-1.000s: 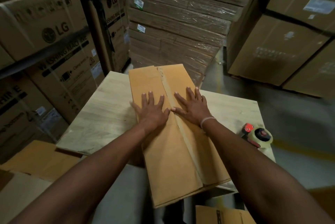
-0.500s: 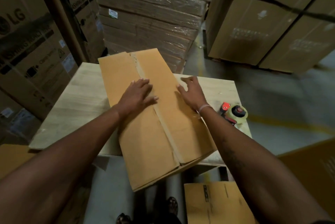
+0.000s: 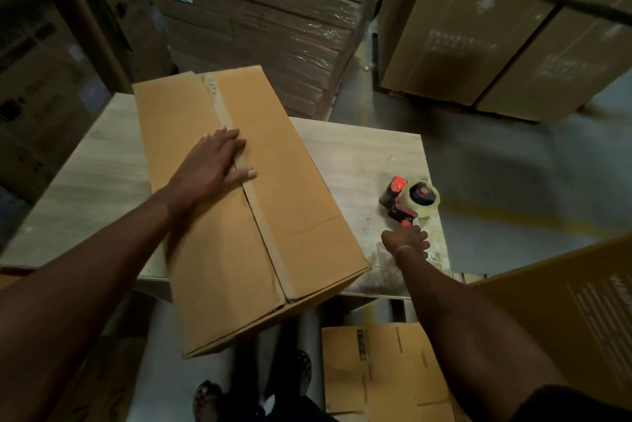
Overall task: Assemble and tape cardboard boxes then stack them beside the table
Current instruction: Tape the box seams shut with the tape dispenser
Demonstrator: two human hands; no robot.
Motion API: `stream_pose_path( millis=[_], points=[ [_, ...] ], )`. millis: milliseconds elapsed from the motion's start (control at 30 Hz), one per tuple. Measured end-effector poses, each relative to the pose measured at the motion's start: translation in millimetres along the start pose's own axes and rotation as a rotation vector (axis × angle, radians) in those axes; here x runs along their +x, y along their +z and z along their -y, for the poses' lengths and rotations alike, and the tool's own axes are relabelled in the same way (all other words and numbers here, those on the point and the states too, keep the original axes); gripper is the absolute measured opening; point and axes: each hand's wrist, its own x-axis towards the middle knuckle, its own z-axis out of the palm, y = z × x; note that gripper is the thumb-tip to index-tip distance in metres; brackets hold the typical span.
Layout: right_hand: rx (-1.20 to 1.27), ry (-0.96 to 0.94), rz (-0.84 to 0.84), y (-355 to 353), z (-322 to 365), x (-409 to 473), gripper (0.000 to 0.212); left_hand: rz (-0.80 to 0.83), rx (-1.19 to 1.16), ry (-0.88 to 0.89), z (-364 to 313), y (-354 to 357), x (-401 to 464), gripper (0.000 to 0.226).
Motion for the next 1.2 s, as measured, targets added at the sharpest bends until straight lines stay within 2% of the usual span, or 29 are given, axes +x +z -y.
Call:
stream_pose_path(
  millis=[167,267,367,433,500,633,767,867,967,1200],
  points=[
    [-0.042,-0.002,0.087,4.0,-2.3,38.2,0.056,0.030,0.015,0.022,5.9,1.3,0.1,0.075],
    [0.013,0.025,0.140,12.5,-10.8,67.1,0.054,0.056,0.032,0.022,9.9,2.7,2.2,0.061],
    [0.147,0.001,0.195,13.6,-16.1,84.2,0.056,0.077,0.010,0.007,9.9,2.4,2.7,0.078],
    [0.330,0.005,0.267,16.1,-17.7,91.2,0.044,0.071,-0.006,0.001,8.8,1.7,3.4,0.079],
    [0.611,0.054,0.377,19.6,-14.1,84.7,0.025,0.072,-0.019,-0.005,8.1,1.7,3.6,0.072],
    [1.069,0.149,0.527,20.5,6.1,67.7,0.033,0.087,-0.040,-0.020,5.5,-0.5,3.1,0.072],
    [1.313,0.219,0.606,7.6,24.1,61.9,0.013,0.090,-0.043,-0.018,1.2,-4.8,1.4,0.074],
    [1.399,0.245,0.667,9.3,31.0,64.4,0.014,0.078,-0.032,-0.010,0.1,-4.3,0.4,0.075],
    [1.426,0.190,0.776,9.2,41.3,56.5,0.015,0.069,-0.028,-0.004,0.5,-3.2,1.6,0.075],
    [1.389,-0.094,0.903,-13.7,102.8,6.4,0.009,0.059,0.020,-0.009,5.8,-11.0,12.1,0.076]
  ],
)
